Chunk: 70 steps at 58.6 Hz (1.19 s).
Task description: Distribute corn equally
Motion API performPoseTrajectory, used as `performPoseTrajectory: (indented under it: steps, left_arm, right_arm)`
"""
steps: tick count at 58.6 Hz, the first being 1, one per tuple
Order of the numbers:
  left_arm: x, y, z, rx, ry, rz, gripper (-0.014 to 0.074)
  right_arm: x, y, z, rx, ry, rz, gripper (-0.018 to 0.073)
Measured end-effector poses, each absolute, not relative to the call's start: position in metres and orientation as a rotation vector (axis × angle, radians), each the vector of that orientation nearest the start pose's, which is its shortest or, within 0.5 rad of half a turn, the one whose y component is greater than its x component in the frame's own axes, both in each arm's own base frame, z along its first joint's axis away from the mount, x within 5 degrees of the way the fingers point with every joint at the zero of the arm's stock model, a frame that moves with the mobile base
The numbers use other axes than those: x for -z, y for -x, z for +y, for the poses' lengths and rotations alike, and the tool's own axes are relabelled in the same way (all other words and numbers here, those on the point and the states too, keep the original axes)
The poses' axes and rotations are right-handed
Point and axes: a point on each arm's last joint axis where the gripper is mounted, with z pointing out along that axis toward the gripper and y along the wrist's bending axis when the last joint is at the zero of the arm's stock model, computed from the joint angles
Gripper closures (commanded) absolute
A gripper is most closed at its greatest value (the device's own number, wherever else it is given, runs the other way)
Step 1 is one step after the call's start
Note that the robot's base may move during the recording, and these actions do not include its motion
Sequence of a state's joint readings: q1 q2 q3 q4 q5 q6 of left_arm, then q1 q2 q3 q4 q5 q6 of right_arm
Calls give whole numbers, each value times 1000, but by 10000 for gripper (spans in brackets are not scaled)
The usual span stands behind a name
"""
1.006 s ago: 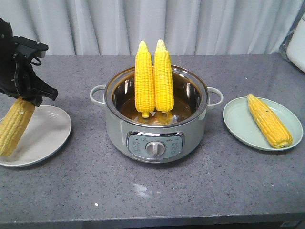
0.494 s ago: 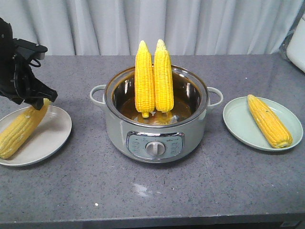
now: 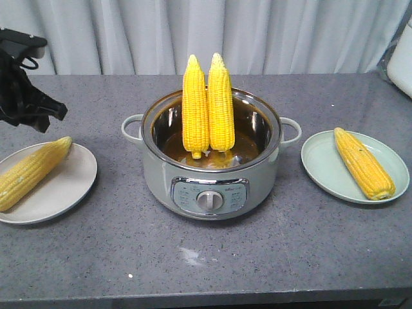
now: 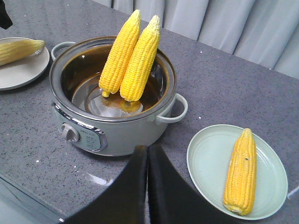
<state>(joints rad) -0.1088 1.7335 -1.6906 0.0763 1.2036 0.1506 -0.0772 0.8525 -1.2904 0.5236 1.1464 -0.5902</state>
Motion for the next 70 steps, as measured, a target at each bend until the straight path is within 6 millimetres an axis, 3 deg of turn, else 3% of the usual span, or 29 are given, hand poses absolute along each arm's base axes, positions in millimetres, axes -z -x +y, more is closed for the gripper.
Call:
performPoseTrajectory:
  steps: [25, 39, 49, 57, 63, 70]
  left_arm:
    - [-452, -274, -75, 553, -640, 2272, 585]
    - [-480, -243, -82, 664, -746, 2095, 605]
    - [-480, -242, -82, 664, -750, 2092, 605]
    - [-480, -242, -82, 664, -750, 2092, 604]
    - [-480, -242, -82, 664, -751, 2091, 605]
    - [-480, -242, -82, 664, -751, 2091, 604]
  right_arm:
    - [-466, -123, 31, -224, 531, 1960, 565]
    - [-472, -132, 29, -194, 483, 1887, 565]
    - [-473, -182, 28, -249, 451, 1810, 545]
    - [-478, -235, 38, -426, 542, 1742, 449]
    - [-489, -278, 44, -566, 620, 1672, 287]
    - [-496, -320, 52, -680, 679, 1620, 22]
